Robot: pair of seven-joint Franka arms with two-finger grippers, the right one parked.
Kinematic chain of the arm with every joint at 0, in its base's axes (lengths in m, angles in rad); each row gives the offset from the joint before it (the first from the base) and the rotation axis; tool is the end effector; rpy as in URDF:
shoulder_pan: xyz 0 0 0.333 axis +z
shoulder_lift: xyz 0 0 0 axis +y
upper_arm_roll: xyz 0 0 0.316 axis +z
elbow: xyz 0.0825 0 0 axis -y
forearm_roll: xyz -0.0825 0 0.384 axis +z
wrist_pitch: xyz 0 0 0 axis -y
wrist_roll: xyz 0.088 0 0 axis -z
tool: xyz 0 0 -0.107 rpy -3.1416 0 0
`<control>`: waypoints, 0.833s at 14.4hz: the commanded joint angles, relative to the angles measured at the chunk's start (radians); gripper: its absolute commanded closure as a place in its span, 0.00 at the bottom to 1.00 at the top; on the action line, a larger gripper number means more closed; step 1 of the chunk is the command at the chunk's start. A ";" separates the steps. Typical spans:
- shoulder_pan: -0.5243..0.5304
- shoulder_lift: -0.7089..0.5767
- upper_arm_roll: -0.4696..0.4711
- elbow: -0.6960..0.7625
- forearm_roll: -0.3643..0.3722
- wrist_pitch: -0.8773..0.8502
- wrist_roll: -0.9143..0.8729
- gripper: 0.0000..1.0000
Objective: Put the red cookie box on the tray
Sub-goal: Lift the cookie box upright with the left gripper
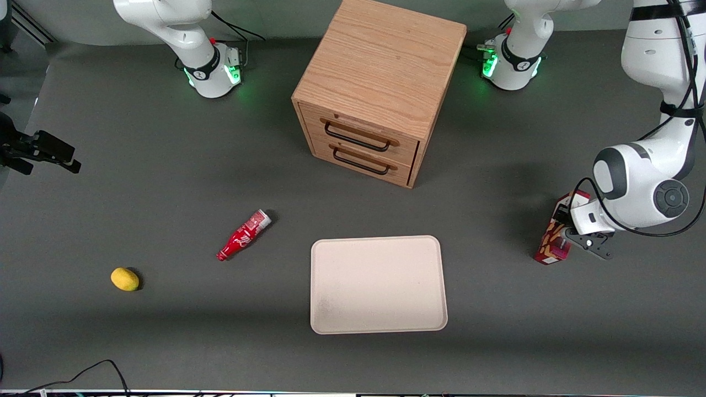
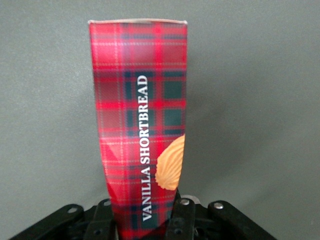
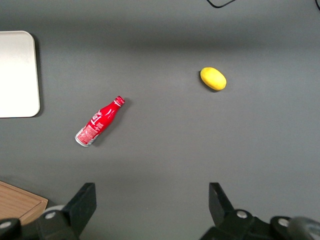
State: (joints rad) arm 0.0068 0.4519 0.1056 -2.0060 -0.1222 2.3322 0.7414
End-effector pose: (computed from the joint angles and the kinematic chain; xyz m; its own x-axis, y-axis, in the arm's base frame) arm 0.5896 0.0635 0.2199 0.8502 -0.5220 -0.0691 -0.5140 -0.8512 0.1059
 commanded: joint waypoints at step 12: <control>-0.002 -0.039 0.042 0.663 -0.011 -0.811 -0.156 1.00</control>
State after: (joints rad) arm 0.0080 0.4044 0.1521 -1.4843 -0.1326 1.6500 0.6867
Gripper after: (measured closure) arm 0.683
